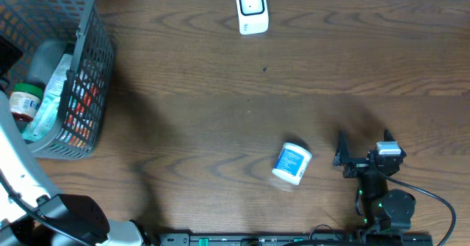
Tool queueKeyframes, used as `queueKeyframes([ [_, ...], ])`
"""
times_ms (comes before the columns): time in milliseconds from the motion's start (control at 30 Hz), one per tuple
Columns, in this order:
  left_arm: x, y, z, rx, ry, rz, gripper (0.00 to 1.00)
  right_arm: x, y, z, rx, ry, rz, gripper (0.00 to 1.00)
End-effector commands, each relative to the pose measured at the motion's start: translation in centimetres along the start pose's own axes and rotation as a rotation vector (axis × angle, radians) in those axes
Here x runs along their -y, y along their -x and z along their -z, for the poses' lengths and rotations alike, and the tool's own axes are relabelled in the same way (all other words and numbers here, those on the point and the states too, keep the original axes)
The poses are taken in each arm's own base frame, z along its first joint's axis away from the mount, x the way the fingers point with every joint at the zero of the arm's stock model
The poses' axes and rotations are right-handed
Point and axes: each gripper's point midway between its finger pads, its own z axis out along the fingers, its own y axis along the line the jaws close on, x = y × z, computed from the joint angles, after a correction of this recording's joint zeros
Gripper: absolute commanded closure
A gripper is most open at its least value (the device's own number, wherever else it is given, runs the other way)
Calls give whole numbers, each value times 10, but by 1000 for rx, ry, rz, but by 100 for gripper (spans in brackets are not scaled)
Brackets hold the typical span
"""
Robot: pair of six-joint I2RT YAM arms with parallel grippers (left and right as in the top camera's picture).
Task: Scan the item barcode
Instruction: 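Lower the left gripper and grasp the green-capped jar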
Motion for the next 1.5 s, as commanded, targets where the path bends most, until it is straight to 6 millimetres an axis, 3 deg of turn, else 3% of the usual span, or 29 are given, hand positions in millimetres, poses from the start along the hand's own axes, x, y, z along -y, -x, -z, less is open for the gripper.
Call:
queueKeyframes([
  [0,-7,-9,-14,-23,30,-35,29,2,0,0,1,-11,-10,1],
  [267,-14,-35,-58,-127,49,-249,25,2,0,0,1,-11,-10,1],
  [567,-62,-71,-121,-297,110,-324,18,2,0,0,1,-11,-10,1],
  [1067,-72,-111,-157,-439,103,-407,18,2,0,0,1,-11,-10,1],
  [1467,-77,-133,-183,-491,105,-408,18,2,0,0,1,-11,-10,1],
])
